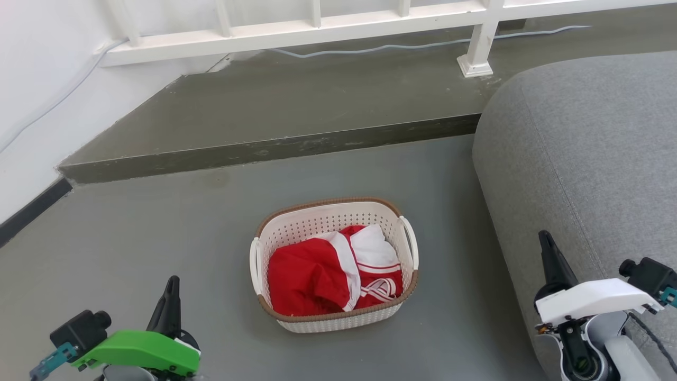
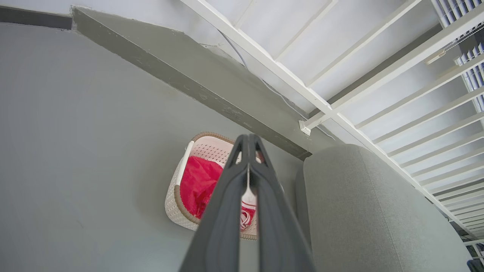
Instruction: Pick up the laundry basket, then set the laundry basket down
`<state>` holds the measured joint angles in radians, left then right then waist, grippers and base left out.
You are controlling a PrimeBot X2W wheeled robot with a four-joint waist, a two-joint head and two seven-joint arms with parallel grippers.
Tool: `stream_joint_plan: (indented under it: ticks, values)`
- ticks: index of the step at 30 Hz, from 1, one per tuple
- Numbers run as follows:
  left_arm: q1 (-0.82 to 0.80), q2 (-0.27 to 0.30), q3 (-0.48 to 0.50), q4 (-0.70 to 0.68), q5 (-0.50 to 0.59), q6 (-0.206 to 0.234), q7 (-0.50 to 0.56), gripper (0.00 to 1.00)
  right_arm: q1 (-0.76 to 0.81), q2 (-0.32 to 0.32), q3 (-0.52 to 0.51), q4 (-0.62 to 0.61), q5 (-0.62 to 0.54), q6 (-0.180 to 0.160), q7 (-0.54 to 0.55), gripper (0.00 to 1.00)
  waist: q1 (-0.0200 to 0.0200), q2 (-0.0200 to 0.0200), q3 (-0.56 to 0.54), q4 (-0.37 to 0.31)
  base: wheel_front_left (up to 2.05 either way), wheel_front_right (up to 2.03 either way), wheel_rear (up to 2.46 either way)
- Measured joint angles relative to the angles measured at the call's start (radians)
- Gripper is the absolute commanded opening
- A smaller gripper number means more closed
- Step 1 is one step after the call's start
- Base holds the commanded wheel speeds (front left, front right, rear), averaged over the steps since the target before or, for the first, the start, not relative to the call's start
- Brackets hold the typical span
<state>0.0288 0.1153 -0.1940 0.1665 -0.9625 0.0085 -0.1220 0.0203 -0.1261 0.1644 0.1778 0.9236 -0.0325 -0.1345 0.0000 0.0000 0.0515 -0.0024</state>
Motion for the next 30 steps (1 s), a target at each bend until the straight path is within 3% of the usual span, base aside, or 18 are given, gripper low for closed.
stream_joint_plan:
  ticks: [30]
  values:
    - [-0.026,-0.006,0.09,0.045,-0.347,-0.06,0.079,0.0,-0.033,0.005,-0.095,0.034,0.373,0.067,0.079,0.0,0.0,0.0,-0.023,0.001,0.0,0.0,0.0]
